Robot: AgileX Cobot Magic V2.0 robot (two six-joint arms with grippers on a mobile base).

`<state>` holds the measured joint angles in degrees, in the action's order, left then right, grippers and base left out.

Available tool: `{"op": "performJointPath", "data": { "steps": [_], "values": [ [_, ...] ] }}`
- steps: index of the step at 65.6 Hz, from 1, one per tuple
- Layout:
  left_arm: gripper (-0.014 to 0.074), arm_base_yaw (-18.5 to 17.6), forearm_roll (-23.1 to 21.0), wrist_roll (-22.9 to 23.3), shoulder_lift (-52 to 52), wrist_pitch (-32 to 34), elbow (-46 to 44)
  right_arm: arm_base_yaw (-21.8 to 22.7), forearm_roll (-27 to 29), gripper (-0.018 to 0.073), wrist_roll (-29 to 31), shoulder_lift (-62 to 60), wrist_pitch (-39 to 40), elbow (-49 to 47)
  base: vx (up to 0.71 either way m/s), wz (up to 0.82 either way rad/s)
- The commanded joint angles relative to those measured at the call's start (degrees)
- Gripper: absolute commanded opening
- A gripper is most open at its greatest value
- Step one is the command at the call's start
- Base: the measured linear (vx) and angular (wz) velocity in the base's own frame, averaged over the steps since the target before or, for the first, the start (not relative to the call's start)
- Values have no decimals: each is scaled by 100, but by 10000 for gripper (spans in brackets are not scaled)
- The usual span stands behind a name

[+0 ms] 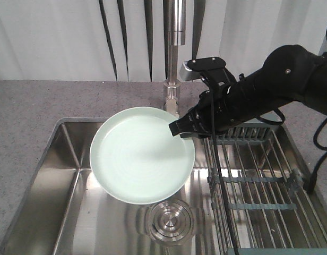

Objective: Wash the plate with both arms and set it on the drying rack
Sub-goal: 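Move the plate with the right gripper over the drying rack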

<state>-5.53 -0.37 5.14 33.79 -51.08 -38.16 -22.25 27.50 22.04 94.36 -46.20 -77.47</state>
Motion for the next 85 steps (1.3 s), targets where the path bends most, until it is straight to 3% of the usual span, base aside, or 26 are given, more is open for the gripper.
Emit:
{"op": "performJointPath", "data": {
  "steps": [1,16,33,43,71,85],
  "values": [
    [468,9,-9,42,4,317,-144,141,100,-1,45,-53,104,-434,0,0],
    [468,9,-9,42,4,317,-144,536,16,-1,72,238,-37,-951,0,0],
    [468,9,-9,42,4,317,-144,1182,-98,-1,72,175,-409,-920,0,0],
    [468,9,-9,42,4,317,-144,1441,-292,-1,58,-278,-225,-361,0,0],
    [468,9,-9,42,4,317,-144,2944,-481,-1,239,-1637,-143,1491,0,0],
    [468,9,-9,42,4,317,-144,3047,-889,-1,128,-1692,-29,1807,0,0]
  ]
}}
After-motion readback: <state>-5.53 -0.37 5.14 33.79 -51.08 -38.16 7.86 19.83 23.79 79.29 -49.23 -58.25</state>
